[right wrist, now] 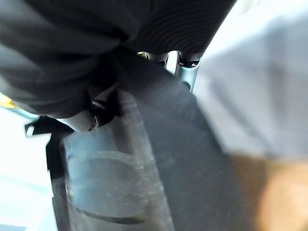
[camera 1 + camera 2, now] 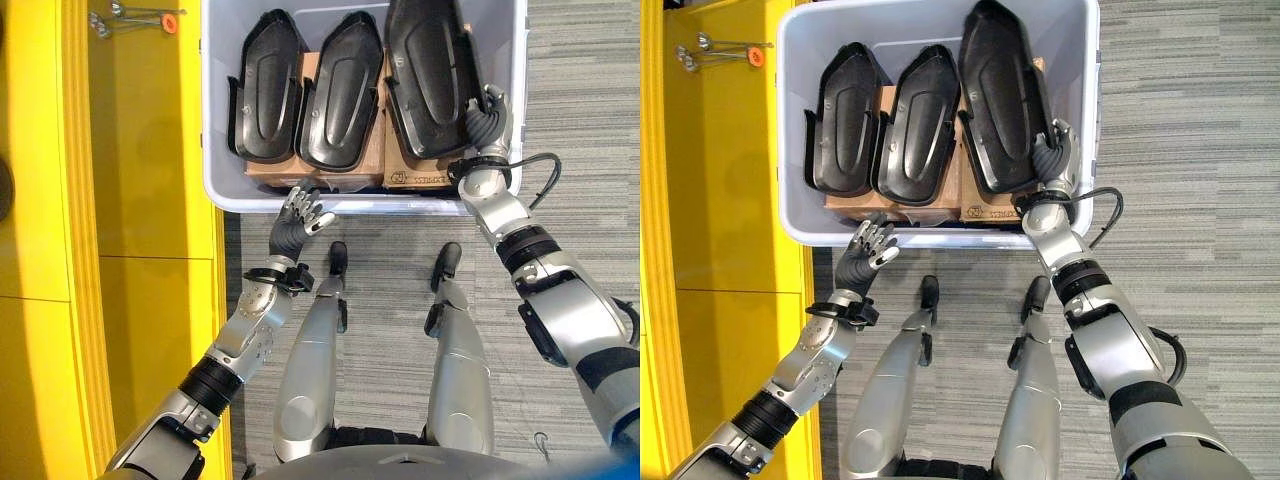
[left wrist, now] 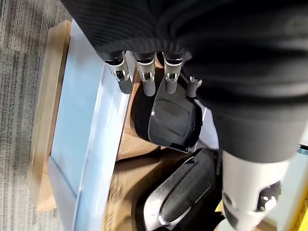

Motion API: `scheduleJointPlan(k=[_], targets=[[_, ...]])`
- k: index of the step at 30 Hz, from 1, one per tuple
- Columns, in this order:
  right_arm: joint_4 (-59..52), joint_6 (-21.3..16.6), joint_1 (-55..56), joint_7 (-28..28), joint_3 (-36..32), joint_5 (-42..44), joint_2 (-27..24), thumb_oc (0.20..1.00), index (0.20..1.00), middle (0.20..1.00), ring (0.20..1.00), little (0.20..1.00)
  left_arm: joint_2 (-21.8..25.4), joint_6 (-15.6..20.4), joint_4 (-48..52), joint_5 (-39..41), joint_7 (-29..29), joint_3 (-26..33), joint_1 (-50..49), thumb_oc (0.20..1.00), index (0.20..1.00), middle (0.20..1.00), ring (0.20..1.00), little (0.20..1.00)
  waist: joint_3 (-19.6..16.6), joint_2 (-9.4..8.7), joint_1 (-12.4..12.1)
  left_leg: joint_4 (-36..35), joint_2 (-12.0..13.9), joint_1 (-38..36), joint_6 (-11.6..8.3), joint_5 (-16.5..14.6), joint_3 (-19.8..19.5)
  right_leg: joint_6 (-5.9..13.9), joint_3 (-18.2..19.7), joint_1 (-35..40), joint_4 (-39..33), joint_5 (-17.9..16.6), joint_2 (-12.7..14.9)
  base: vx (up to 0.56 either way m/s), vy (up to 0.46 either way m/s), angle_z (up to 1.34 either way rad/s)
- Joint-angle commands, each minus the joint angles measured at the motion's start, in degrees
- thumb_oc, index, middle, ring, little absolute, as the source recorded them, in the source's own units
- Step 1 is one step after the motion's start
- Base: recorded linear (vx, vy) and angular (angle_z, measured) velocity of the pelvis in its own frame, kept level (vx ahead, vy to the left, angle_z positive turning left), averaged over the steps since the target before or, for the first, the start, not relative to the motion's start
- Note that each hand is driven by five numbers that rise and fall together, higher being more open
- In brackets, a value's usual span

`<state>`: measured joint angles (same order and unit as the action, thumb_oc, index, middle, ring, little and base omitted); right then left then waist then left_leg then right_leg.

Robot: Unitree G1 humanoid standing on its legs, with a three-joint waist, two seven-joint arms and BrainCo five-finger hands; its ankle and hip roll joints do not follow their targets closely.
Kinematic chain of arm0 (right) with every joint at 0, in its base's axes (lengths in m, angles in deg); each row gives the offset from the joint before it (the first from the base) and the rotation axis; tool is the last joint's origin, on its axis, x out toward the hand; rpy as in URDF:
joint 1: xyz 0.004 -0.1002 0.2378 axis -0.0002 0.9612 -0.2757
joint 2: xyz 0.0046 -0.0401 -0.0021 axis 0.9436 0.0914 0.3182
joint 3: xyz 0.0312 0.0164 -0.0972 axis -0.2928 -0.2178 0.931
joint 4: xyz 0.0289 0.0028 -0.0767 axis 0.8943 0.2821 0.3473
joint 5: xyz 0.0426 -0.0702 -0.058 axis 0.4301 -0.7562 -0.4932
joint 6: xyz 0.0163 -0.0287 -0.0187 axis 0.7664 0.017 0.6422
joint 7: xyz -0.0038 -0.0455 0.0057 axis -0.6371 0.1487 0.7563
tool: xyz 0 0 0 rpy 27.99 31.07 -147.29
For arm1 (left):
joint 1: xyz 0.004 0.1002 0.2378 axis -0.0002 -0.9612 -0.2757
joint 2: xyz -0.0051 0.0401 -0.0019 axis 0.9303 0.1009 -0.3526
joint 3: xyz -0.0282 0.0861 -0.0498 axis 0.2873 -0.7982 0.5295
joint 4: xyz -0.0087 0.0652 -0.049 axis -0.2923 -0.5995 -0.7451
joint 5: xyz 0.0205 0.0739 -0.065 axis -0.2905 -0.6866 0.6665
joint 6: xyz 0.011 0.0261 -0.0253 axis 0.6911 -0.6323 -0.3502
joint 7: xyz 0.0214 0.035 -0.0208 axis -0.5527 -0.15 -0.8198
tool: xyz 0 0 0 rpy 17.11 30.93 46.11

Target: Move parts from the plastic box to the shelf.

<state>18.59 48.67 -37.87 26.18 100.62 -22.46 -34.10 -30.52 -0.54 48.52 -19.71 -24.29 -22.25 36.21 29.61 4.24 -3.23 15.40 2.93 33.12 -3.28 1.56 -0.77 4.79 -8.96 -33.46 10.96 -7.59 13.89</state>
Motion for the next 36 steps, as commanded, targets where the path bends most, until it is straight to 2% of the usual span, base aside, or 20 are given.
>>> scheduleJointPlan(k=[1, 13, 17, 23, 27, 30, 31, 33, 34, 36], targets=[[-8.8, -4.0, -0.4, -1.6, -1.4, -4.0, 0.2, 0.2, 0.2, 0.2, 0.2, 0.2, 1.5, 2.1, 3.4, -0.8, 0.0, 1.7, -2.2, 1.0, 1.0, 1.0, 1.0, 1.0, -1.5, -2.36, -1.2, 1.4, 0.4, 0.1, 1.18, -3.4, -2.0, 2.74, 2.0, 2.6, 4.3, 5.9, 1.4, 0.0, 0.0, 0.0], [-24.7, -9.4, 6.4, 3.9, -2.7, 1.5, 2.5, 0.2, 0.2, 0.2, 0.2, 0.2, 2.0, 1.6, 3.7, -0.8, 1.0, 3.6, -5.0, 1.0, 1.0, 1.0, 1.0, 1.0, -3.3, -3.9, -0.8, 1.4, 0.8, -3.5, 1.1, -4.0, -2.0, 2.64, 2.2, 5.7, 4.6, 6.7, 1.1, 0.0, 0.0, 0.0], [-26.9, -9.9, 7.9, 4.9, -2.7, 2.2, 2.8, 0.2, 0.2, 0.2, 0.2, 0.2, 2.0, 1.2, 3.8, -0.8, 1.3, 4.0, -5.8, 1.0, 1.0, 1.0, 1.0, 1.0, -3.6, -4.08, -0.7, 1.4, 1.0, -4.3, 1.03, -4.1, -2.0, 2.61, 2.1, 6.4, 4.7, 6.8, 1.0, 0.0, -0.004, -0.01], [-33.9, -12.8, 16.4, 9.6, -2.3, 9.1, 5.0, 0.2, 0.2, 0.2, 0.2, 0.2, 2.5, 0.3, 3.9, -0.9, 2.1, 6.5, -9.8, 1.0, 1.0, 1.0, 1.0, 1.0, -5.6, -4.57, -0.6, 0.2, 1.6, -8.8, 0.56, -4.0, -2.2, 2.45, 1.5, 10.9, 4.7, 7.9, 0.6, 0.01, -0.035, -0.01], [-35.5, -13.1, 19.8, 11.8, -1.5, 10.6, 5.8, 0.2, 0.2, 0.2, 0.2, 0.2, 2.5, -0.2, 3.0, -1.4, 2.6, 7.9, -11.3, 1.0, 1.0, 1.0, 1.0, 1.0, -6.6, -4.58, -0.4, -0.9, 2.3, -11.9, 0.18, -3.8, -2.4, 2.31, 0.9, 13.2, 5.4, 9.0, 0.1, 0.02, -0.056, 0.0], [-36.5, -13.5, 23.3, 14.3, -0.4, 12.6, 7.1, 0.2, 0.2, 0.2, 0.2, 0.2, 2.2, -0.5, 2.1, -1.8, 2.6, 9.6, -12.6, 1.0, 1.0, 1.0, 1.0, 1.0, -8.1, -4.9, -0.4, -2.7, 4.0, -15.9, -0.6, -3.2, -2.8, 1.81, 0.0, 16.0, 7.1, 11.3, -0.9, 0.04, -0.136, -0.01], [-37.2, -14.0, 25.4, 16.0, 0.5, 15.5, 8.1, 0.2, 0.2, 0.2, 0.2, 0.2, 1.7, -0.9, 1.8, -1.4, 2.7, 10.6, -13.8, 1.0, 1.0, 1.0, 1.0, 1.0, -9.1, -5.11, -0.4, -4.1, 5.6, -18.4, -1.17, -2.6, -3.0, 1.23, -0.9, 17.6, 8.5, 13.2, -2.1, 0.03, -0.155, -0.03], [-37.5, -14.0, 26.2, 16.8, 0.7, 16.0, 8.3, 0.2, 0.2, 0.2, 0.2, 0.2, 1.6, -1.0, 1.9, -1.3, 3.2, 11.0, -14.7, 1.0, 1.0, 1.0, 1.0, 1.0, -9.5, -5.13, -0.4, -4.8, 6.3, -19.7, -1.53, -2.0, -3.3, 0.83, -1.4, 18.6, 9.3, 14.3, -2.8, 0.0, -0.208, -0.02], [-37.8, -14.3, 27.4, 18.1, 1.1, 17.6, 8.8, 0.2, 0.2, 0.2, 0.2, 0.2, 1.5, -1.4, 1.5, -1.1, 3.6, 12.2, -16.2, 1.0, 1.0, 1.0, 1.0, 1.0, -10.8, -5.23, -0.6, -6.0, 8.2, -21.3, -2.15, -0.9, -3.5, 0.08, -2.5, 20.1, 10.0, 16.0, -4.3, -0.01, -0.229, 0.0], [-38.1, -14.1, 27.8, 18.5, 1.4, 17.4, 8.8, 0.2, 0.2, 0.2, 0.2, 0.2, 1.3, -1.6, 1.7, -1.3, 3.6, 12.9, -17.3, 1.0, 1.0, 1.0, 1.0, 1.0, -11.7, -5.19, -0.8, -7.0, 9.3, -22.7, -2.44, -0.2, -3.6, -0.33, -3.1, 21.1, 10.0, 16.7, -5.1, 0.01, -0.208, 0.07]])
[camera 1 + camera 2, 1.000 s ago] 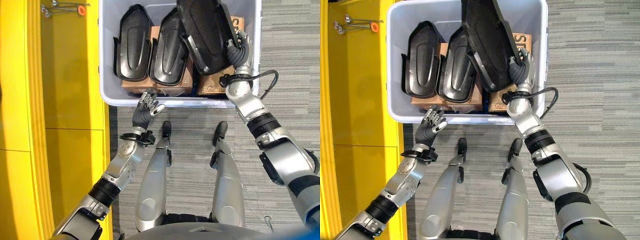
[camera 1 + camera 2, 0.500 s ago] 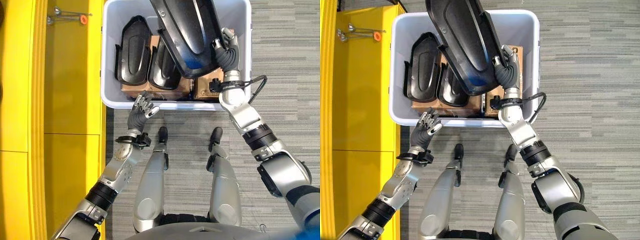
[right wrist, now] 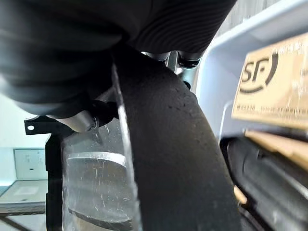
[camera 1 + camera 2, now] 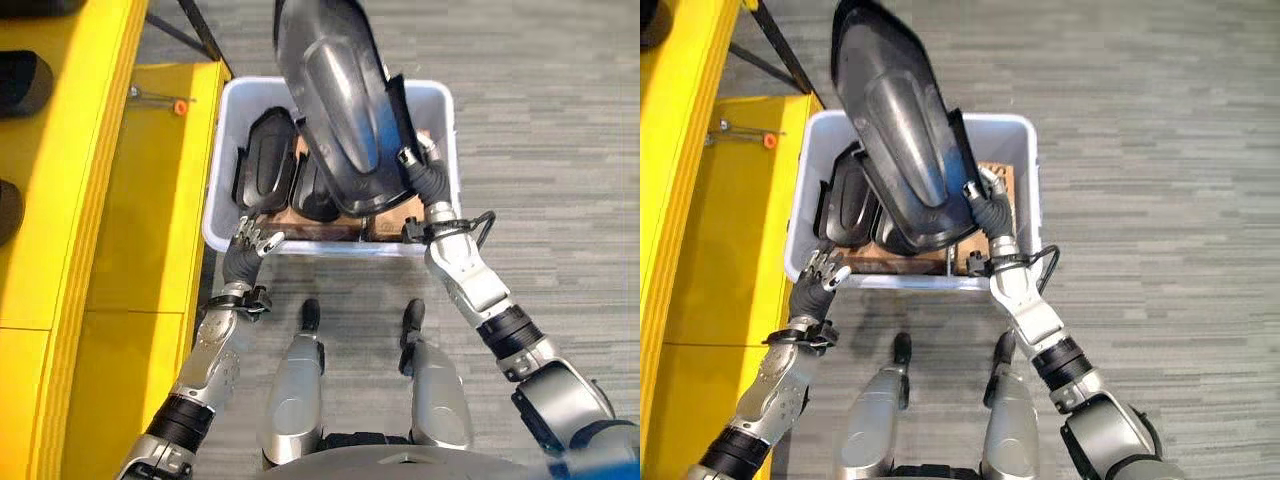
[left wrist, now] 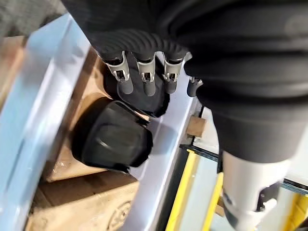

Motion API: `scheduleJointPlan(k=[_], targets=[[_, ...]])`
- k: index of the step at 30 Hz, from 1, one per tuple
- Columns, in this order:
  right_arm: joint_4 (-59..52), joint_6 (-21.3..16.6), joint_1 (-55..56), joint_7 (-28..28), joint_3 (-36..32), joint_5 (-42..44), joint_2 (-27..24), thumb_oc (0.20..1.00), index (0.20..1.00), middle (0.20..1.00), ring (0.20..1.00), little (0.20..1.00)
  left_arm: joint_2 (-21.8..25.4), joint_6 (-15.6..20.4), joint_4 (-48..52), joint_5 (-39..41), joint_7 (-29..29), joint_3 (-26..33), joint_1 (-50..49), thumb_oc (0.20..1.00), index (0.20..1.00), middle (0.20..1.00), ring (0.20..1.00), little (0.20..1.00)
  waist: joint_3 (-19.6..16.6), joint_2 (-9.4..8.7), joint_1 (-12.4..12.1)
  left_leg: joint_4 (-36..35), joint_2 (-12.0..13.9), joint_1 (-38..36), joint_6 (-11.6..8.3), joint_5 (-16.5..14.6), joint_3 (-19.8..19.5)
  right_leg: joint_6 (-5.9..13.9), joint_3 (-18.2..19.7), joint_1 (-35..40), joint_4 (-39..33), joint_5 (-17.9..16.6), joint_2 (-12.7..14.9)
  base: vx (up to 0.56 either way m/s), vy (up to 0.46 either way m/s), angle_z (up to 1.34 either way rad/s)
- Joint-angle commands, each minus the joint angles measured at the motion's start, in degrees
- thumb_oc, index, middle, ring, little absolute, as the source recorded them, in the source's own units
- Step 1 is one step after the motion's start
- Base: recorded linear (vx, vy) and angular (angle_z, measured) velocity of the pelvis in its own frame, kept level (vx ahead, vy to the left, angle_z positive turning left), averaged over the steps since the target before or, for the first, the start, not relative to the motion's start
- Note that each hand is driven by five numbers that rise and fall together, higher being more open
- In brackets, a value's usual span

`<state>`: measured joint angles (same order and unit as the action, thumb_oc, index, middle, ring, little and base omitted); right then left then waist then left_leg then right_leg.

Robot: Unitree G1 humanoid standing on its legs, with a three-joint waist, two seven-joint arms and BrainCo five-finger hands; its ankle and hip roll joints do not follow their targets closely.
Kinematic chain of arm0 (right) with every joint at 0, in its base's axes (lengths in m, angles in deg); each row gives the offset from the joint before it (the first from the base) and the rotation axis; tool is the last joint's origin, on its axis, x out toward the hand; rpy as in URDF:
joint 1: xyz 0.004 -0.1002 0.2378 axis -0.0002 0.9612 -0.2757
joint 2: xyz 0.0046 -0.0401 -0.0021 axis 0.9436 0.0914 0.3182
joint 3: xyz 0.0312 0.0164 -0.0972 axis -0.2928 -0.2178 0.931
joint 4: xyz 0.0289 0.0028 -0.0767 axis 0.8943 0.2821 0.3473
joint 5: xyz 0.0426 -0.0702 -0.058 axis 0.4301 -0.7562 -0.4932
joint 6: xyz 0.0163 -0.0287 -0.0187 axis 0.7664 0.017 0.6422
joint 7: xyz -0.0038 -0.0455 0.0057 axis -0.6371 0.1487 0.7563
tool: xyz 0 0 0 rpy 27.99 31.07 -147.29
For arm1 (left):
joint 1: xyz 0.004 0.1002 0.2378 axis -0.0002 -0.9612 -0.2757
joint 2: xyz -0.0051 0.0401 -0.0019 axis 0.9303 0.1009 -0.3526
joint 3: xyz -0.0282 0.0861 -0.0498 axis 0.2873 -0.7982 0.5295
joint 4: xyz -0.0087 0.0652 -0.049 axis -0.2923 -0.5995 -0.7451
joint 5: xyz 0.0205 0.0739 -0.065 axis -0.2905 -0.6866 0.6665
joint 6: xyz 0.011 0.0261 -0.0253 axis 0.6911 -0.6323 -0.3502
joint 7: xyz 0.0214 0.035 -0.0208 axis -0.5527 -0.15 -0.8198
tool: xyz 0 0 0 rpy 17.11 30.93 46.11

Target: Move parts from the plastic box to the shelf.

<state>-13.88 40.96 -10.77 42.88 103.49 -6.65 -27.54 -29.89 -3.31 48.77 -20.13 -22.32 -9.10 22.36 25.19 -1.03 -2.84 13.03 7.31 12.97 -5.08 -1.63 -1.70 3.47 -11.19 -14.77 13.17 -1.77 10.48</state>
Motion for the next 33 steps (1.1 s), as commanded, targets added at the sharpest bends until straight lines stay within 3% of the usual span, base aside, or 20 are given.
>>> scheduleJointPlan(k=[1, 3, 4, 5, 7, 9, 10, 11, 12, 15, 16, 19, 20, 21, 23, 25, 28, 30, 33], targets=[[-5.6, -6.2, 0.8, 2.2, -1.0, 2.0, 2.6, 0.2, 0.2, 0.2, 0.2, 0.2, 0.7, 1.0, 1.5, -0.8, 1.9, 0.2, -4.3, 1.0, 1.0, 1.0, 1.0, 1.0, -8.1, 0.03, -1.4, -5.2, 5.9, -3.4, -0.79, 3.6, -2.6, 0.52, -1.3, 3.1, 8.0, 11.7, -2.6, 0.04, -0.323, 0.05], [-5.5, -6.0, 0.9, 2.9, -0.2, 2.6, 2.8, 0.2, 0.2, 0.2, 0.2, 0.2, 0.2, 0.5, 1.6, -0.8, 2.3, 1.0, -6.0, 1.0, 1.0, 1.0, 1.0, 1.0, -9.6, -0.09, -2.0, -6.1, 7.5, -5.2, -0.7, 4.8, -2.5, -0.18, -1.5, 5.0, 7.0, 12.5, -4.4, 0.03, -0.257, -0.09], [-5.3, -5.9, 0.4, 3.2, 0.0, 2.3, 2.7, 0.2, 0.2, 0.2, 0.2, 0.2, -0.4, 0.0, 1.7, -0.6, 2.4, 1.6, -7.7, 1.0, 1.0, 1.0, 1.0, 1.0, -11.2, 0.16, -3.1, -7.8, 8.6, -6.3, -1.08, 8.4, -3.3, -0.88, -1.9, 6.4, 6.0, 13.1, -6.1, 0.01, -0.123, -0.11], [-5.3, -5.9, 0.4, 3.2, 0.0, 2.3, 2.7, 0.2, 0.2, 0.2, 0.2, 0.2, -0.4, 0.0, 1.7, -0.6, 2.4, 1.6, -7.8, 1.0, 1.0, 1.0, 1.0, 1.0, -11.1, 0.21, -3.0, -8.0, 8.7, -6.6, -1.12, 8.6, -3.3, -0.91, -1.9, 6.5, 5.9, 13.0, -6.1, 0.0, -0.181, -0.09], [-5.3, -6.0, 0.7, 2.9, -0.4, 2.7, 2.7, 0.2, 0.2, 0.2, 0.2, 0.2, -1.5, -0.6, 1.0, -0.8, 2.4, 1.3, -8.5, 1.0, 1.0, 1.0, 1.0, 1.0, -12.2, 0.75, -3.9, -10.6, 9.4, -6.5, -2.47, 14.6, -4.2, -1.6, -3.9, 8.5, 3.9, 13.6, -7.0, -0.02, -0.117, 0.01], [-5.8, -5.9, 1.7, 1.8, -1.8, 2.1, 1.8, 0.2, 0.2, 0.2, 0.2, 0.2, -2.5, -1.1, -0.4, -0.8, 1.9, 0.4, -7.7, 1.0, 1.0, 1.0, 1.0, 1.0, -12.8, 0.75, -3.7, -13.2, 10.1, -5.5, -3.46, 20.6, -1.3, -2.63, -7.5, 10.3, 2.8, 14.4, -6.2, -0.05, -0.107, 0.5], [-6.3, -5.5, 2.4, 1.3, -2.5, 2.0, 1.0, 0.2, 0.2, 0.2, 0.2, 0.2, -2.7, -1.4, -1.3, -1.7, 2.0, 0.1, -6.8, 1.0, 1.0, 1.0, 1.0, 1.0, -13.3, -0.28, -2.9, -11.7, 10.2, -5.2, -2.9, 19.5, 2.6, -2.92, -10.0, 11.6, 0.8, 13.4, -4.8, -0.06, -0.08, 1.14], [-6.3, -5.5, 2.4, 1.3, -2.5, 2.0, 1.0, 0.2, 0.2, 0.2, 0.2, 0.2, -2.7, -1.4, -1.3, -1.7, 2.0, 0.1, -6.8, 1.0, 1.0, 1.0, 1.0, 1.0, -13.2, -0.29, -2.8, -11.6, 10.2, -5.3, -2.89, 19.5, 2.5, -2.9, -10.1, 11.7, 0.8, 13.4, -4.8, -0.09, -0.078, 1.16], [-6.7, -5.1, 2.9, 1.0, -2.9, 2.1, 0.4, 0.2, 0.2, 0.2, 0.2, 0.2, -3.0, -1.6, -1.5, -1.9, 2.0, 0.1, -6.3, 1.0, 1.0, 1.0, 1.0, 1.0, -13.7, -0.85, -2.4, -9.6, 10.1, -5.8, -2.25, 17.5, 4.7, -3.02, -11.4, 12.0, -0.3, 12.6, -4.0, -0.06, -0.022, 0.98], [-8.1, -4.7, 5.0, 1.5, -3.7, 2.3, -0.4, 0.2, 0.2, 0.2, 0.2, 0.2, -3.9, -2.0, -0.3, -2.5, 2.4, 0.7, -7.2, 1.0, 1.0, 1.0, 1.0, 1.0, -15.2, -1.25, -2.3, -5.6, 9.2, -8.4, -1.86, 13.5, 3.6, -2.62, -13.0, 13.2, -3.7, 10.3, -2.9, -0.03, 0.034, 0.97], [-8.5, -4.8, 6.4, 1.4, -4.4, 3.0, -0.3, 0.2, 0.2, 0.2, 0.2, 0.2, -4.5, -2.3, 0.0, -2.8, 2.4, 1.0, -7.6, 1.0, 1.0, 1.0, 1.0, 1.0, -16.8, -1.04, -1.8, -6.2, 9.4, -10.7, -2.18, 10.9, 4.5, -1.66, -14.3, 14.0, -4.3, 10.9, -2.2, 0.02, 0.129, 0.73], [-8.8, -4.7, 7.4, 1.2, -4.7, 3.4, -0.4, 0.2, 0.2, 0.2, 0.2, 0.2, -4.8, -2.4, 0.1, -3.3, 2.2, 1.2, -7.9, 1.0, 1.0, 1.0, 1.0, 1.0, -17.3, -0.77, -1.3, -6.7, 9.6, -11.5, -2.32, 10.6, 5.1, -1.36, -15.3, 14.2, -4.3, 10.4, -1.4, 0.02, 0.126, 0.96], [-10.4, -4.5, 9.4, 1.6, -6.3, 4.1, -1.3, 0.2, 0.2, 0.2, 0.2, 0.2, -5.2, -2.5, 0.3, -4.0, 2.5, 1.7, -8.2, 1.0, 1.0, 1.0, 1.0, 1.0, -18.7, 0.58, -0.1, -10.6, 8.8, -12.6, -1.74, 7.0, 8.4, 0.26, -17.5, 14.3, -3.5, 9.1, 0.8, 0.01, 0.209, 0.6], [-10.5, -4.4, 9.5, 1.6, -6.3, 4.1, -1.3, 0.2, 0.2, 0.2, 0.2, 0.2, -5.3, -2.5, 0.3, -4.0, 2.5, 1.6, -8.3, 1.0, 1.0, 1.0, 1.0, 1.0, -18.8, 0.59, -0.1, -10.6, 8.8, -12.6, -1.67, 7.0, 8.4, 0.34, -17.5, 14.3, -3.4, 9.0, 0.9, 0.03, 0.299, 0.56], [-11.4, -3.9, 11.9, 2.1, -7.4, 4.7, -0.8, 0.2, 0.2, 0.2, 0.2, 0.2, -5.6, -2.8, 0.2, -4.2, 2.4, 2.1, -9.2, 1.0, 1.0, 1.0, 1.0, 1.0, -19.0, 1.35, -0.4, -11.1, 6.8, -13.1, -0.79, 3.2, 9.1, 1.77, -18.6, 15.6, -3.1, 7.6, 4.1, 0.07, 0.283, 0.47], [-11.6, -3.7, 12.6, 2.0, -7.8, 4.8, -0.7, 0.2, 0.2, 0.2, 0.2, 0.2, -5.4, -2.9, 0.4, -4.3, 2.3, 2.3, -9.3, 1.0, 1.0, 1.0, 1.0, 1.0, -18.9, 1.31, -0.5, -11.0, 6.0, -13.0, -0.44, 2.5, 9.4, 2.53, -19.7, 16.5, -3.3, 6.8, 5.4, 0.03, 0.24, 0.21], [-11.8, -2.6, 13.5, 3.3, -7.9, 4.2, -0.6, 0.2, 0.2, 0.2, 0.2, 0.2, -4.6, -2.9, 0.9, -5.2, 2.5, 3.6, -10.4, 1.0, 1.0, 1.0, 1.0, 1.0, -19.0, 0.89, -1.7, -11.4, 2.4, -12.2, 1.12, 0.7, 8.7, 4.84, -21.4, 17.9, -5.6, 3.1, 8.4, 0.03, 0.297, 0.35], [-11.8, -2.4, 13.5, 3.4, -7.9, 4.0, -0.4, 0.2, 0.2, 0.2, 0.2, 0.2, -4.5, -2.9, 1.2, -5.2, 2.6, 3.9, -10.7, 1.0, 1.0, 1.0, 1.0, 1.0, -19.0, 0.62, -2.1, -11.1, 1.3, -11.8, 1.59, 0.1, 8.4, 5.38, -21.6, 18.2, -6.2, 2.1, 9.1, 0.04, 0.242, 0.2], [-12.2, -2.0, 13.4, 4.2, -7.7, 3.7, 0.1, 0.2, 0.2, 0.2, 0.2, 0.2, -3.9, -2.6, 2.5, -5.5, 2.4, 5.4, -11.3, 1.0, 1.0, 1.0, 1.0, 1.0, -18.1, -0.69, -4.0, -6.4, -2.6, -8.5, 3.23, -3.2, 6.6, 7.35, -22.0, 18.7, -7.6, -2.0, 11.9, 0.02, 0.24, 0.18]])
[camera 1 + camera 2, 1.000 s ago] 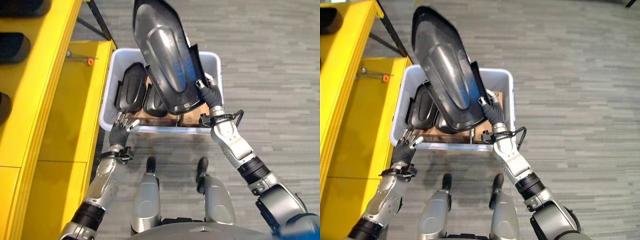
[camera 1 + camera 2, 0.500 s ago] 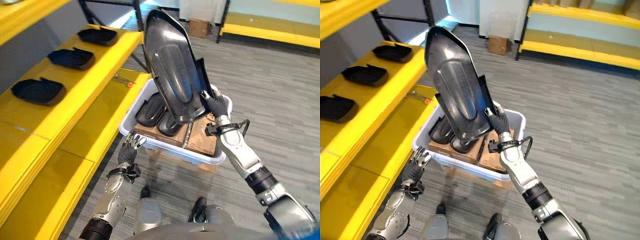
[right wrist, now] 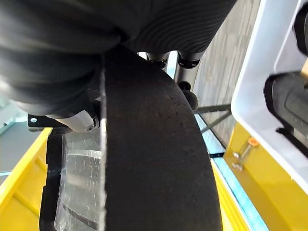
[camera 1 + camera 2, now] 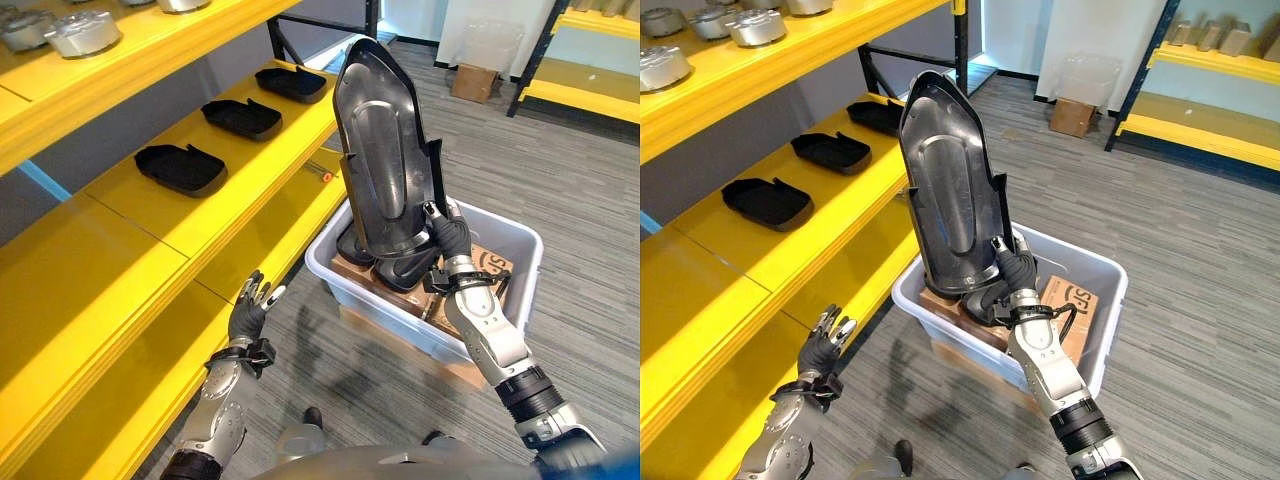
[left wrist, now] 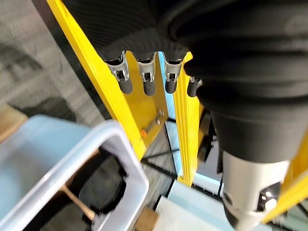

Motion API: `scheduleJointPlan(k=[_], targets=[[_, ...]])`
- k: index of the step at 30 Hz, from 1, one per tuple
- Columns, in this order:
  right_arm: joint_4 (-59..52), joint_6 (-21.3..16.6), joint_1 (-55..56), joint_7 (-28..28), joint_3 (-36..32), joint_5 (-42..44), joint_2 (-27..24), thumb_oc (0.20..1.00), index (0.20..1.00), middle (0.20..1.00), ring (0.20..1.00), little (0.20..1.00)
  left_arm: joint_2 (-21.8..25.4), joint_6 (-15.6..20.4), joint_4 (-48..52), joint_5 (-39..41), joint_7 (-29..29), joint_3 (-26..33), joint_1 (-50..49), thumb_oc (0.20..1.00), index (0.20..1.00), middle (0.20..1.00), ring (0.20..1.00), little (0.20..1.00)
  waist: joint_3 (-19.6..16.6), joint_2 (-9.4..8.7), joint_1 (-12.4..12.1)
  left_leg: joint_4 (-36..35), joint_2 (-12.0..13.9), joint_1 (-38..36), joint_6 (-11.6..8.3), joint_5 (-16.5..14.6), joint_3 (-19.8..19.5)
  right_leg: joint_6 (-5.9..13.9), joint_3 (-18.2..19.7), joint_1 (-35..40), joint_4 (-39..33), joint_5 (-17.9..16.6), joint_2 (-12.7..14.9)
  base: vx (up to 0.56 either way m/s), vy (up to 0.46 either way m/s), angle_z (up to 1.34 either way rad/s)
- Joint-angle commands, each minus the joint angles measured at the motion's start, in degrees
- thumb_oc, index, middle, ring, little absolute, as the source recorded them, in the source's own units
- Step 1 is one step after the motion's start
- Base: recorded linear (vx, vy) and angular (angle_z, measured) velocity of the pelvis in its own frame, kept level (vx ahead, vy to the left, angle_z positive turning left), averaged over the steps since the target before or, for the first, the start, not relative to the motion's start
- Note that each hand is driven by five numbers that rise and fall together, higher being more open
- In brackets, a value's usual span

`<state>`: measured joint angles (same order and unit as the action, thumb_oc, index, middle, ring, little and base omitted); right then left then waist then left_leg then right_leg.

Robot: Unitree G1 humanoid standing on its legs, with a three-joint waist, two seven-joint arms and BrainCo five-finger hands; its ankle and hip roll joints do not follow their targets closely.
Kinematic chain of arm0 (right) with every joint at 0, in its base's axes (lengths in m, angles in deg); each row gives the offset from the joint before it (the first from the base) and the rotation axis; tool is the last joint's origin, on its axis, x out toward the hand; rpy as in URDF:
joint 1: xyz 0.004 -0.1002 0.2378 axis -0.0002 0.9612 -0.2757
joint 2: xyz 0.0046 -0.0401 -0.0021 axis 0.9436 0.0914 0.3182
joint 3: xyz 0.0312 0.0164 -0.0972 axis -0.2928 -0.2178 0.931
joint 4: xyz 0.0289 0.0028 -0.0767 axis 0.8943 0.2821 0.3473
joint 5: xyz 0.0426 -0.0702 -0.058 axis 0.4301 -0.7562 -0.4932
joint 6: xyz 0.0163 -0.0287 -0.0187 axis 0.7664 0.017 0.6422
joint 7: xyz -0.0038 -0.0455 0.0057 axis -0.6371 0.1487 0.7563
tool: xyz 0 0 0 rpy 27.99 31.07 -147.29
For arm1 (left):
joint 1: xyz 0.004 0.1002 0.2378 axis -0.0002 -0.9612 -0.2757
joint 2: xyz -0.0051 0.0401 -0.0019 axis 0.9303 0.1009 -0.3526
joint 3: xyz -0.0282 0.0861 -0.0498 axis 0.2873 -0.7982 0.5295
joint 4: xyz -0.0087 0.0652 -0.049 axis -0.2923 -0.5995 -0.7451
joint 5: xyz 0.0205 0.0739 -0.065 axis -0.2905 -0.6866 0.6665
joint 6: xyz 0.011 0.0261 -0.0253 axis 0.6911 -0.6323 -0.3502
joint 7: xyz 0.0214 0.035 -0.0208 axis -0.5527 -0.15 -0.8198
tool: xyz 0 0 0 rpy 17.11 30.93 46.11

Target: Move parts from the plastic box to the shelf.

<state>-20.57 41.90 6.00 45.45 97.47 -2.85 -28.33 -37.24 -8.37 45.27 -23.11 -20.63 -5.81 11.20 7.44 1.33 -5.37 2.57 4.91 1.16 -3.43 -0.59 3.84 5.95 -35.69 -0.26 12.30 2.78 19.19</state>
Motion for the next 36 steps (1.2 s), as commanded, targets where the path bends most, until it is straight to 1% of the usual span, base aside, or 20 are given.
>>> scheduleJointPlan(k=[1, 2, 3, 5, 6, 7, 8, 9, 10, 11, 12, 13, 14, 15, 16, 18, 21, 26, 29, 36], targets=[[-5.5, -3.0, -3.4, 1.6, -1.7, -0.1, 0.9, 0.2, 0.2, 0.2, 0.2, 0.2, 3.5, 2.4, 6.1, -2.5, 0.7, 2.1, -0.1, 1.0, 1.0, 1.0, 1.0, 1.0, -0.4, -3.1, -1.4, 4.3, -0.2, 3.5, 1.65, -4.4, 1.0, 4.96, 2.5, 4.2, -6.7, -6.6, 3.3, 0.0, 0.233, 0.25], [-5.7, -3.1, -3.3, 1.6, -1.9, 0.2, 1.0, 0.2, 0.2, 0.2, 0.2, 0.2, 3.6, 2.4, 6.2, -2.6, 0.8, 2.3, -0.2, 1.0, 1.0, 1.0, 1.0, 1.0, -0.1, -3.31, -1.8, 5.5, -1.1, 4.3, 2.01, -5.2, 0.7, 5.31, 2.7, 4.3, -7.1, -7.5, 3.8, -0.02, 0.253, 0.46], [-6.1, -3.0, -3.5, 1.7, -2.2, 0.2, 1.3, 0.2, 0.2, 0.2, 0.2, 0.2, 3.9, 2.6, 6.4, -2.7, 0.8, 2.4, -0.4, 1.0, 1.0, 1.0, 1.0, 1.0, 0.7, -3.63, -2.4, 8.6, -3.2, 6.5, 2.81, -6.6, -0.1, 6.04, 3.4, 4.3, -7.7, -10.1, 5.0, -0.02, 0.354, 0.52], [-6.2, -3.1, -3.4, 1.8, -2.5, 0.3, 1.5, 0.2, 0.2, 0.2, 0.2, 0.2, 4.0, 2.4, 6.4, -2.7, 0.8, 2.6, -0.5, 1.0, 1.0, 1.0, 1.0, 1.0, 0.7, -3.61, -2.7, 9.3, -4.1, 7.3, 3.45, -7.4, -0.4, 6.23, 3.9, 4.2, -7.7, -10.5, 5.4, 0.01, 0.298, 0.4], [-6.6, -3.3, -2.2, 2.1, -3.2, 0.3, 1.7, 0.2, 0.2, 0.2, 0.2, 0.2, 4.7, 2.4, 6.6, -3.6, 1.1, 2.8, -0.8, 1.0, 1.0, 1.0, 1.0, 1.0, 0.7, -3.32, -2.9, 8.8, -5.6, 7.1, 4.54, -7.6, -1.3, 5.94, 5.5, 4.1, -5.9, -10.9, 5.7, 0.04, 0.211, 0.28], [-6.6, -3.3, -2.2, 2.1, -3.2, 0.2, 1.7, 0.2, 0.2, 0.2, 0.2, 0.2, 4.7, 2.4, 6.6, -3.6, 1.1, 2.8, -0.9, 1.0, 1.0, 1.0, 1.0, 1.0, 0.7, -3.37, -2.9, 8.7, -5.7, 7.1, 4.58, -7.6, -1.3, 5.99, 5.5, 4.0, -5.7, -10.9, 5.9, 0.08, 0.28, 0.33], [-6.6, -3.3, -1.8, 2.3, -3.4, 0.5, 1.8, 0.2, 0.2, 0.2, 0.2, 0.2, 5.1, 2.3, 6.7, -3.8, 1.4, 2.9, -1.1, 1.0, 1.0, 1.0, 1.0, 1.0, 0.5, -3.24, -2.6, 7.8, -6.3, 6.6, 5.12, -7.6, -2.1, 5.39, 7.6, 3.2, -3.8, -10.5, 5.6, 0.03, 0.187, 0.36], [-6.7, -3.6, -1.4, 2.5, -3.6, 0.8, 1.9, 0.2, 0.2, 0.2, 0.2, 0.2, 5.7, 2.3, 6.5, -4.4, 1.4, 2.8, -0.7, 1.0, 1.0, 1.0, 1.0, 1.0, 0.6, -3.2, -1.7, 6.8, -7.4, 6.5, 5.89, -6.0, -2.9, 4.04, 10.6, 1.9, -2.9, -11.1, 4.8, 0.07, 0.252, 0.79], [-6.8, -3.5, -1.0, 2.6, -3.8, 1.2, 1.7, 0.2, 0.2, 0.2, 0.2, 0.2, 6.3, 2.4, 6.3, -4.8, 1.4, 2.6, -0.2, 1.0, 1.0, 1.0, 1.0, 1.0, 0.5, -3.02, -0.6, 5.7, -8.1, 6.1, 6.3, -5.3, -4.2, 3.18, 15.2, 0.0, -1.3, -10.3, 2.7, 0.03, 0.18, 1.13], [-6.8, -3.5, -1.0, 2.6, -3.8, 1.2, 1.7, 0.2, 0.2, 0.2, 0.2, 0.2, 6.3, 2.4, 6.3, -4.8, 1.4, 2.6, -0.2, 1.0, 1.0, 1.0, 1.0, 1.0, 0.5, -3.04, -0.6, 5.6, -8.1, 6.2, 6.31, -5.2, -4.2, 3.18, 15.2, -0.1, -1.2, -10.3, 2.7, 0.17, 0.225, 1.33], [-7.7, -4.0, 0.6, 3.9, -3.7, 2.3, 1.2, 0.2, 0.2, 0.2, 0.2, 0.2, 6.8, 2.0, 5.9, -6.1, 1.5, 2.2, 0.5, 1.0, 1.0, 1.0, 1.0, 1.0, 1.0, -2.03, 2.3, 2.5, -8.5, 3.4, 7.09, -4.1, -7.4, 0.46, 25.6, -5.5, 2.2, -3.6, -6.8, 0.13, 0.157, 0.76], [-7.7, -4.0, 0.6, 3.9, -3.7, 2.3, 1.2, 0.2, 0.2, 0.2, 0.2, 0.2, 6.7, 2.0, 5.9, -6.1, 1.5, 2.2, 0.5, 1.0, 1.0, 1.0, 1.0, 1.0, 0.8, -2.02, 2.3, 2.4, -8.5, 3.5, 7.07, -3.9, -7.4, 0.42, 25.6, -5.7, 2.2, -3.6, -6.9, 0.17, 0.189, 0.55], [-8.0, -3.8, 1.2, 4.2, -3.7, 2.6, 1.1, 0.2, 0.2, 0.2, 0.2, 0.2, 6.8, 2.0, 6.1, -6.3, 1.7, 2.3, 0.5, 1.0, 1.0, 1.0, 1.0, 1.0, 1.1, -1.95, 2.9, 2.0, -8.7, 2.8, 7.15, -3.8, -8.1, 0.16, 26.8, -7.0, 2.1, -2.9, -8.2, 0.1, 0.057, 0.64], [-8.5, -4.0, 1.7, 4.7, -3.6, 3.5, 0.9, 0.2, 0.2, 0.2, 0.2, 0.2, 6.6, 2.0, 6.3, -6.3, 1.8, 2.3, 0.4, 1.0, 1.0, 1.0, 1.0, 1.0, 1.9, -2.04, 3.9, 1.6, -9.3, 1.8, 7.27, -3.9, -9.3, 0.32, 28.5, -10.1, -0.1, -3.7, -9.8, 0.11, 0.056, 0.8], [-8.5, -4.0, 1.7, 4.7, -3.6, 3.5, 0.8, 0.2, 0.2, 0.2, 0.2, 0.2, 6.6, 2.0, 6.3, -6.3, 1.8, 2.4, 0.4, 1.0, 1.0, 1.0, 1.0, 1.0, 1.9, -1.98, 3.9, 1.6, -9.2, 1.6, 7.25, -3.9, -9.3, 0.3, 28.4, -9.9, -0.2, -3.7, -9.8, 0.13, 0.002, 0.62], [-8.7, -4.0, 1.6, 5.1, -3.4, 3.6, 0.7, 0.2, 0.2, 0.2, 0.2, 0.2, 6.6, 2.1, 6.3, -6.4, 1.9, 2.3, 0.6, 1.0, 1.0, 1.0, 1.0, 1.0, 2.9, -2.43, 4.9, 1.8, -9.9, 0.7, 7.24, -4.3, -10.6, 1.11, 30.0, -11.6, -4.6, -5.4, -11.0, 0.08, -0.028, 0.21], [-8.9, -3.6, 2.1, 6.2, -2.6, 4.3, -0.1, 0.2, 0.2, 0.2, 0.2, 0.2, 6.3, 2.4, 6.1, -6.3, 2.4, 2.3, -0.1, 1.0, 1.0, 1.0, 1.0, 1.0, 3.5, -3.53, 6.5, 1.6, -10.9, -1.9, 7.08, -5.4, -13.2, 2.42, 36.7, -13.2, -8.7, -8.1, -13.9, 0.13, -0.048, 0.46], [-9.5, -2.9, 5.1, 8.3, -3.3, 4.8, -1.6, 0.2, 0.2, 0.2, 0.2, 0.2, 5.3, 2.8, 6.0, -6.4, 2.8, 2.8, -1.3, 1.0, 1.0, 1.0, 1.0, 1.0, 2.3, -4.69, 6.6, 2.1, -10.9, -3.3, 6.56, -6.7, -14.4, 2.12, 38.8, -10.1, -8.7, -7.9, -14.5, 0.13, -0.112, 0.57], [-9.6, -2.5, 8.5, 9.5, -4.7, 5.1, -3.1, 0.2, 0.2, 0.2, 0.2, 0.2, 4.0, 2.9, 6.0, -6.3, 2.5, 4.1, -2.9, 1.0, 1.0, 1.0, 1.0, 1.0, 0.7, -4.74, 6.3, 2.3, -9.3, -4.7, 5.57, -7.6, -15.1, 1.1, 35.6, -7.9, -7.9, -6.0, -14.7, 0.19, -0.212, 0.26], [-9.4, -2.4, 13.6, 10.0, -7.9, 5.1, -4.4, 0.2, 0.2, 0.2, 0.2, 0.2, 3.6, 2.3, 6.0, -5.9, 2.7, 3.9, -3.2, 1.0, 1.0, 1.0, 1.0, 1.0, -0.8, -4.7, 6.9, 1.0, -6.5, -6.0, 3.73, -7.3, -17.4, -0.36, 32.0, -5.8, -6.1, -2.0, -15.6, 0.09, -0.142, 0.2]])
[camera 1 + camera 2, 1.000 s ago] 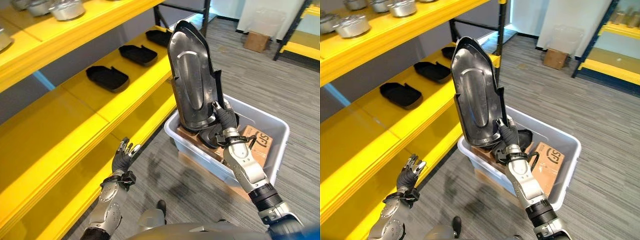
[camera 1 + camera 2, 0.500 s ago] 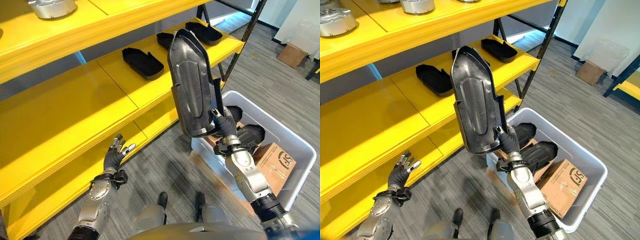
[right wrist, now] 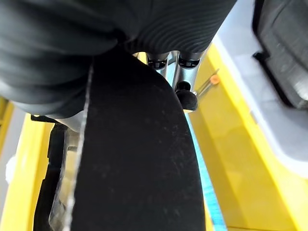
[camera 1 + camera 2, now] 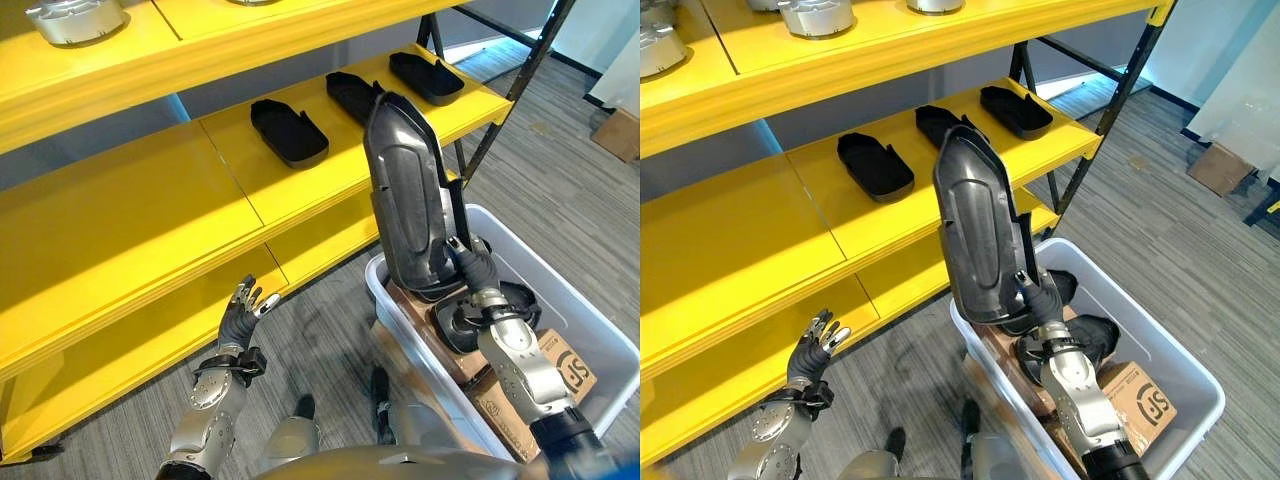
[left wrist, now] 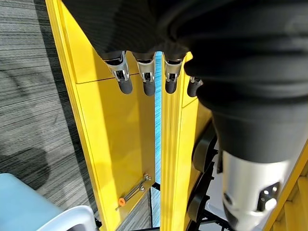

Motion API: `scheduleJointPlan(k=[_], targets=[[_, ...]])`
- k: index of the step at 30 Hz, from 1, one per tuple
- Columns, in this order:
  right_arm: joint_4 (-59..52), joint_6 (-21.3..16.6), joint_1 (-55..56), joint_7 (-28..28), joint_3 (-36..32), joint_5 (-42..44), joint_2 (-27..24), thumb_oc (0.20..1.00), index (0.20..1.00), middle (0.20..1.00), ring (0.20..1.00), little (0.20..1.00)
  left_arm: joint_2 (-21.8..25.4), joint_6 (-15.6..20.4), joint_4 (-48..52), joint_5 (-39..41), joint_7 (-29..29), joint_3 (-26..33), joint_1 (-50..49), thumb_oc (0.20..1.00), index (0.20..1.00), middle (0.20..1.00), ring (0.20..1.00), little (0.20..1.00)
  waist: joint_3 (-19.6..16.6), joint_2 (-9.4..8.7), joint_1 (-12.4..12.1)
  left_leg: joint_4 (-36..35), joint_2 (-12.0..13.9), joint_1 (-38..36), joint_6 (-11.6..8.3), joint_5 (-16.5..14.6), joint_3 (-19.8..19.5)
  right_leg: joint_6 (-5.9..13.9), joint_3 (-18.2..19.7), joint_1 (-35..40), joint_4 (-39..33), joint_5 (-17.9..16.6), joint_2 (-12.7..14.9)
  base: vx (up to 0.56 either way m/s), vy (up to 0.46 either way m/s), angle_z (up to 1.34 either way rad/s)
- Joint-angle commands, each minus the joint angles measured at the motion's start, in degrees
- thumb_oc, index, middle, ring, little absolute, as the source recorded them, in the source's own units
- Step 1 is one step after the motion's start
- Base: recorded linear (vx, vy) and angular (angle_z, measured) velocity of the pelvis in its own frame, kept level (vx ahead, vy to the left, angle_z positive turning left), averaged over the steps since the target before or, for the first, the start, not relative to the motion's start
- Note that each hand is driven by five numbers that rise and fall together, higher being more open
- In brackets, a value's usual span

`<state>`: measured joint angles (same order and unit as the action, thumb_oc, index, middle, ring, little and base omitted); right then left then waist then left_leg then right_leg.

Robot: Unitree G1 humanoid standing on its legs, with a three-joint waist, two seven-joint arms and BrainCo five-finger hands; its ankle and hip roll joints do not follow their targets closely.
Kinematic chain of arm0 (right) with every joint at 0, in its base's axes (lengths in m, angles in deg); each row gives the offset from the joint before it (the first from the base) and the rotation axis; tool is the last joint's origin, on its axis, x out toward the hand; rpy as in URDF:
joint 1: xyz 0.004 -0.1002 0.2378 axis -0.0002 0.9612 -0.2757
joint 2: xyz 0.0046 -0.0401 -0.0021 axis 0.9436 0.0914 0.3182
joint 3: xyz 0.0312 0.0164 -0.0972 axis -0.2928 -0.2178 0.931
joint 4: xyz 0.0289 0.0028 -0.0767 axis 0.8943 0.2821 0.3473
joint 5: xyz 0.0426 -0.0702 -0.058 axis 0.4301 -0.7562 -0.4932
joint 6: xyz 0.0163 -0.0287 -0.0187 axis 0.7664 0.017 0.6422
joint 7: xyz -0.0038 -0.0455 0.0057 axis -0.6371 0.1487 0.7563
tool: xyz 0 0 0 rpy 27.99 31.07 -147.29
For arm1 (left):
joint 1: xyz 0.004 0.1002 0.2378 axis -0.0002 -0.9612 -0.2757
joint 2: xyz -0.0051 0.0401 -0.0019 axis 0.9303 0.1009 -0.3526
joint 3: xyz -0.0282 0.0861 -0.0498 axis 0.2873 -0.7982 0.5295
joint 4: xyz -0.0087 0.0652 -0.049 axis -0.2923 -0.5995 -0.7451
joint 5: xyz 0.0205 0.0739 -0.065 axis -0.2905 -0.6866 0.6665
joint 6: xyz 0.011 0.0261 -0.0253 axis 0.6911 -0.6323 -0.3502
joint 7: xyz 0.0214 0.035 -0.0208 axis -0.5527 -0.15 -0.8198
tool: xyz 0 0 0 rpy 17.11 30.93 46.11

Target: Move parts from the plastic box to the shelf.

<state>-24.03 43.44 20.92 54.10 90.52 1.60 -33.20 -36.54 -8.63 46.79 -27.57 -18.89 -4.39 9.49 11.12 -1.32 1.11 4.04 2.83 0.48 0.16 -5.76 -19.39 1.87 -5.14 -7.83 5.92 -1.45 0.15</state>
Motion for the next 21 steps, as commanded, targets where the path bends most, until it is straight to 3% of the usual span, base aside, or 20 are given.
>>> scheduleJointPlan(k=[1, 4, 10, 11, 13, 14, 16, 17, 19, 21], targets=[[-5.8, -4.0, -0.8, 1.4, -1.4, 0.7, 0.5, 0.2, 0.2, 0.2, 0.2, 0.2, 2.8, 2.5, 4.4, -1.4, 1.0, 2.4, -1.6, 1.0, 1.0, 1.0, 1.0, 1.0, -4.6, -2.0, 0.5, -0.6, -4.1, -5.4, -0.08, -2.1, 5.7, 3.57, 1.1, 1.9, 0.6, 2.7, 3.4, 0.08, -0.127, 0.38], [-5.4, -4.0, 0.7, 1.6, -2.6, 0.8, 0.1, 0.2, 0.2, 0.2, 0.2, 0.2, 2.5, 2.4, 4.6, -1.1, 1.1, 2.5, -1.8, 1.0, 1.0, 1.0, 1.0, 1.0, -4.9, -2.16, 0.6, 0.6, -2.9, -5.3, -1.05, -2.4, 5.1, 2.58, 0.0, 2.5, 2.0, 4.6, 2.9, 0.08, -0.15, 0.23], [-4.9, -4.0, 0.6, 2.5, -1.9, 1.1, -1.0, 0.2, 0.2, 0.2, 0.2, 0.2, 1.0, 2.7, 4.6, -0.1, 0.9, 3.1, -2.7, 1.0, 1.0, 1.0, 1.0, 1.0, -4.5, -2.32, -0.4, 6.3, -2.9, -3.1, -2.41, -1.4, 4.3, 0.99, -1.1, 4.5, 1.2, 5.8, 2.0, 0.05, -0.119, 0.23], [-4.7, -3.9, 0.1, 3.0, -0.9, 1.1, -1.5, 0.2, 0.2, 0.2, 0.2, 0.2, 0.6, 3.1, 4.7, 0.4, 1.0, 3.5, -3.3, 1.0, 1.0, 1.0, 1.0, 1.0, -3.2, -2.47, -1.4, 13.0, -3.7, 0.6, -3.88, 2.2, 4.4, 0.21, -1.1, 5.6, 0.5, 6.1, 2.0, 0.01, -0.089, 0.15], [-4.7, -3.9, 0.1, 3.0, -0.9, 1.1, -1.5, 0.2, 0.2, 0.2, 0.2, 0.2, 0.6, 3.1, 4.7, 0.4, 1.0, 3.5, -3.3, 1.0, 1.0, 1.0, 1.0, 1.0, -3.3, -2.44, -1.3, 13.4, -3.8, 1.0, -3.86, 2.1, 4.3, 0.23, -1.2, 5.5, 0.5, 6.0, 2.0, -0.05, -0.037, 0.33], [-4.7, -3.9, -0.7, 2.8, -0.4, 1.6, -2.3, 0.2, 0.2, 0.2, 0.2, 0.2, 0.9, 3.1, 4.7, 0.9, 0.8, 3.1, -2.4, 1.0, 1.0, 1.0, 1.0, 1.0, -0.8, -2.89, -2.4, 20.5, -5.3, 6.3, -5.0, 6.2, 4.7, -0.5, -2.2, 6.1, 0.4, 6.1, 2.7, -0.12, -0.069, 0.52], [-4.8, -3.9, -1.4, 2.7, 0.1, 1.4, -2.6, 0.2, 0.2, 0.2, 0.2, 0.2, 1.1, 2.9, 4.6, 0.8, 0.8, 2.8, -2.0, 1.0, 1.0, 1.0, 1.0, 1.0, 0.3, -3.43, -2.7, 23.3, -5.1, 9.4, -3.99, 6.8, 7.3, -0.83, -3.2, 6.1, 0.3, 6.1, 3.2, -0.08, -0.073, 0.7], [-4.7, -3.8, -1.5, 2.5, 0.3, 1.3, -2.5, 0.2, 0.2, 0.2, 0.2, 0.2, 1.0, 2.7, 4.7, 0.8, 0.8, 2.8, -2.1, 1.0, 1.0, 1.0, 1.0, 1.0, 0.5, -3.54, -2.8, 21.6, -3.5, 9.9, -3.42, 6.3, 9.0, -0.73, -3.9, 6.2, 0.2, 6.4, 3.7, 0.02, -0.023, 0.94], [-4.5, -3.7, -1.1, 1.6, -0.1, 1.3, -2.2, 0.2, 0.2, 0.2, 0.2, 0.2, 1.4, 2.4, 4.8, 1.1, 0.9, 2.4, -1.9, 1.0, 1.0, 1.0, 1.0, 1.0, -0.1, -3.46, -2.2, 8.6, 3.6, 7.6, -3.69, 6.7, 13.0, -0.26, -5.8, 7.0, -0.1, 7.5, 4.4, 0.08, 0.038, 0.79], [-4.0, -3.9, -0.9, 0.5, -0.7, 1.3, -1.7, 0.2, 0.2, 0.2, 0.2, 0.2, 2.0, 2.2, 4.2, 0.5, 0.7, 1.2, -0.6, 1.0, 1.0, 1.0, 1.0, 1.0, -0.4, -2.13, -1.7, -2.8, 10.3, 8.8, -5.26, 14.4, 14.6, 0.51, -7.2, 7.4, 0.4, 8.6, 4.7, 0.1, 0.165, 0.66]])
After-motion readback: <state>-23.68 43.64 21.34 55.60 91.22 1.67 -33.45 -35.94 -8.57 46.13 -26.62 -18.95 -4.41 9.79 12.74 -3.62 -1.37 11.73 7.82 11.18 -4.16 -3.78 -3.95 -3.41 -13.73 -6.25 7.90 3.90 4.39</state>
